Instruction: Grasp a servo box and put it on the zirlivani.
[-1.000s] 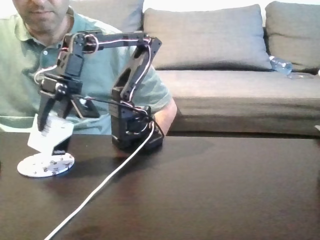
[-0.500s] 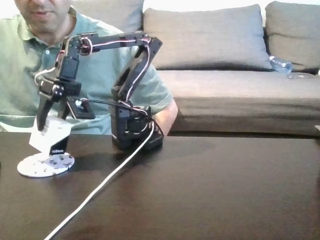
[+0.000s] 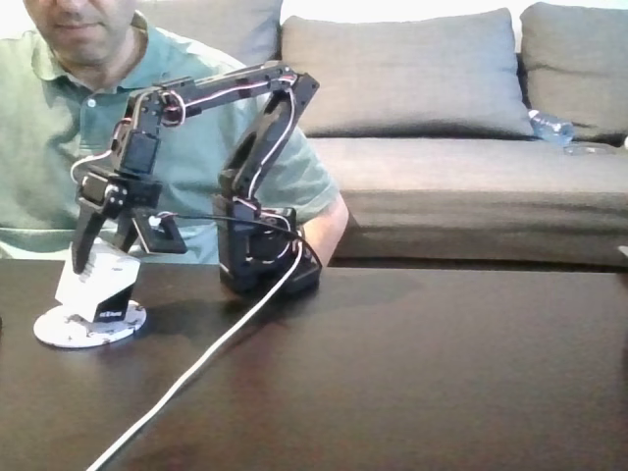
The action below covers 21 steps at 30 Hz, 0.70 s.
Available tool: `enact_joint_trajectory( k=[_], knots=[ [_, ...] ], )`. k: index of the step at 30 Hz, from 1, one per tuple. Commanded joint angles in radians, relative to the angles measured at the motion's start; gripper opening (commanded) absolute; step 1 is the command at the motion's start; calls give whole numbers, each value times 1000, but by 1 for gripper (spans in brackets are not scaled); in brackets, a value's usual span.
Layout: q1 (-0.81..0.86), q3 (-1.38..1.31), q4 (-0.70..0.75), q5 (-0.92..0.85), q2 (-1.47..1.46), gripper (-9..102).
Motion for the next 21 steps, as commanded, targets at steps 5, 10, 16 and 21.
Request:
enact_joint_trajectory(
  k=[5,10,16,21],
  knots=[
    [-23,5,-11,6,-2,22],
    [-23,8,-9,6,-2,25],
    [-23,3,0,6,0,25],
    [-21,-2,2,12,0,29]
  ],
)
